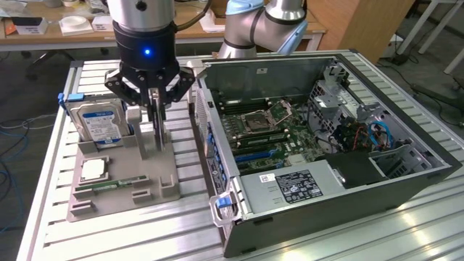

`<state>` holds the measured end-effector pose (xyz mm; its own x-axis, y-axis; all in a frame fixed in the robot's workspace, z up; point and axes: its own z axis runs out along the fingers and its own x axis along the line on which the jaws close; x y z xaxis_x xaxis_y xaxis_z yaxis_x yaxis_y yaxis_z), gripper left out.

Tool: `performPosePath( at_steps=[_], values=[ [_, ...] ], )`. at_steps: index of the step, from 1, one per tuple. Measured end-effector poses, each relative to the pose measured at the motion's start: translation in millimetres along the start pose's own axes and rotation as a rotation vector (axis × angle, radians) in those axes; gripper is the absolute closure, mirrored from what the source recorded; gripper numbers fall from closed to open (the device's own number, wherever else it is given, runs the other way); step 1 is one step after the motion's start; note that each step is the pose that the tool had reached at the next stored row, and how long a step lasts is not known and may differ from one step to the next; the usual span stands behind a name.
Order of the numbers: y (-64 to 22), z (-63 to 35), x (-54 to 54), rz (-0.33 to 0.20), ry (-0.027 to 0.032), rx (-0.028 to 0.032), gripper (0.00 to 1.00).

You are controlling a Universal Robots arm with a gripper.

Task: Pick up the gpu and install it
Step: 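Pick up the gpu and move the gpu toward the slot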

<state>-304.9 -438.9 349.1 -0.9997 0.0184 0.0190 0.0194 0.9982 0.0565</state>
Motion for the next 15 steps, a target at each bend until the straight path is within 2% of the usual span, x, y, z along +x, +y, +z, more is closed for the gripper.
performPosePath(
  at_steps=[15],
  values=[
    [0.7,-13.0,0.3,0.000,0.0001,-0.0036,0.74]
  ],
)
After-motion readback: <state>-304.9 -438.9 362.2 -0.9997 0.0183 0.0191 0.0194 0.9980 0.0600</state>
